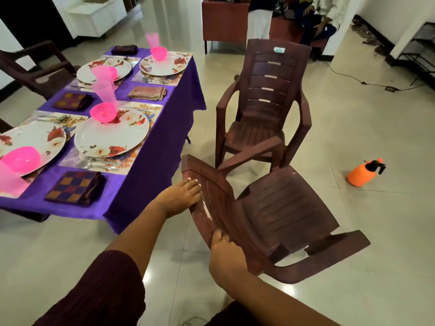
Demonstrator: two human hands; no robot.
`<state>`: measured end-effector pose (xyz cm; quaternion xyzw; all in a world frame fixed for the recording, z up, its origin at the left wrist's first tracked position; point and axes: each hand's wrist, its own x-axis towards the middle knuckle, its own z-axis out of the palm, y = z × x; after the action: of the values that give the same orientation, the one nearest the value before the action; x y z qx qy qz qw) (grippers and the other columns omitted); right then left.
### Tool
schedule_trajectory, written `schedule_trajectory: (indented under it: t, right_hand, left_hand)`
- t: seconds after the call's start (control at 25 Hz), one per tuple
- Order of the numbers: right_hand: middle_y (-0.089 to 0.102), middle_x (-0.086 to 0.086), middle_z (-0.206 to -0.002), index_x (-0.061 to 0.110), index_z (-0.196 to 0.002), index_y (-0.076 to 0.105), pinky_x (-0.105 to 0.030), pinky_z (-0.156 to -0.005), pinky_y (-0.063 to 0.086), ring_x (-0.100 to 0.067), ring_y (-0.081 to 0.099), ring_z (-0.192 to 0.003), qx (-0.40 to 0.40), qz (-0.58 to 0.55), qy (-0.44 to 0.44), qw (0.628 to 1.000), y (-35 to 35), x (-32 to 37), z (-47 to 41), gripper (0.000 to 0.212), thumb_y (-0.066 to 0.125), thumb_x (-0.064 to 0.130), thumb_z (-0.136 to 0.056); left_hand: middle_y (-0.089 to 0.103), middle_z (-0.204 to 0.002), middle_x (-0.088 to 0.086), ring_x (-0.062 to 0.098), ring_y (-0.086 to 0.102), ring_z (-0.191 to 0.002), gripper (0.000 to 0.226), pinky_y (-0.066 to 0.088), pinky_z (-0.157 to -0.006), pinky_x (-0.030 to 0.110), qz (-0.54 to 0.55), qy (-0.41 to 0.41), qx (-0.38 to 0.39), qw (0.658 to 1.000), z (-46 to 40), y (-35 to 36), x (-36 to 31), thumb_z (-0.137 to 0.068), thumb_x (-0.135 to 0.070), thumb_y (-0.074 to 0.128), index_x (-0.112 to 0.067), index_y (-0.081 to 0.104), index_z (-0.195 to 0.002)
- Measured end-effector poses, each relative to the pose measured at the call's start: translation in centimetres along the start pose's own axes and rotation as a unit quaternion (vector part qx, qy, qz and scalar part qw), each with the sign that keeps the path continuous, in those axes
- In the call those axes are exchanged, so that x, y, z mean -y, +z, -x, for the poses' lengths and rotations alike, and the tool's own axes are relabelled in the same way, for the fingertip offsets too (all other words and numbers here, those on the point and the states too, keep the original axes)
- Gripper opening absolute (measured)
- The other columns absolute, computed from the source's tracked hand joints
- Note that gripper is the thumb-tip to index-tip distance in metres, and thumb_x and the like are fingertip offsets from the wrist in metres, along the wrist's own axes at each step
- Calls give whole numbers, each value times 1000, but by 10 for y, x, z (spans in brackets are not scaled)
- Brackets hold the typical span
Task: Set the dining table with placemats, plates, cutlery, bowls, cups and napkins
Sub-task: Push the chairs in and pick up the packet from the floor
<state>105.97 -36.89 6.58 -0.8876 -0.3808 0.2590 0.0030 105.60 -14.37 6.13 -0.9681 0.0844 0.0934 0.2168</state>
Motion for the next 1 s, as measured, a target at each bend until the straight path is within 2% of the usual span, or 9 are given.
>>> schedule_trajectory:
  t: [0.12,0.24,0.36,0.44,0.64,1.0]
  right_hand:
    - [46,-24,-137,2,-146,19,-41,-92,48,-36,59,-113,-4,17,-38,999,12,7,31,63,52,12,-92]
    - [49,-22,-133,2,-145,20,-42,-90,49,-36,61,-109,-12,40,-90,995,27,7,62,60,48,11,-93]
    - [47,-23,-136,2,-147,18,-43,-90,48,-37,61,-108,-7,81,-140,987,44,10,91,60,46,12,-95]
    - [45,-25,-138,3,-149,16,-45,-89,49,-39,61,-107,2,104,-167,980,53,11,105,61,44,11,-95]
    - [46,-23,-139,4,-150,17,-46,-89,48,-38,61,-107,2,142,-214,966,55,-1,117,61,41,8,-94]
    - [57,-15,-129,13,-147,25,-45,-90,49,-36,62,-105,8,187,-293,938,18,-61,104,58,44,10,-92]
  left_hand:
    - [32,-154,15,34,26,-144,47,16,-120,43,-3,-10,15,1000,42,-6,-20,-102,-14,42,-12,31,-148]
    - [49,-143,13,32,44,-134,43,29,-115,43,35,-21,-10,999,91,0,-44,-98,-21,53,-13,46,-139]
    - [70,-114,8,26,66,-106,47,49,-97,39,66,-47,-35,996,139,4,-71,-72,-22,84,-15,67,-115]
    - [72,-104,8,26,70,-96,51,54,-89,40,91,-67,-41,993,163,6,-90,-58,-20,92,-14,71,-105]
    - [73,-100,7,24,71,-93,48,55,-88,39,111,-107,-41,987,186,4,-120,-59,-25,92,-16,72,-101]
    - [72,-87,10,27,71,-79,23,59,-78,37,94,-169,-58,979,165,-26,-151,-68,-14,81,-11,70,-88]
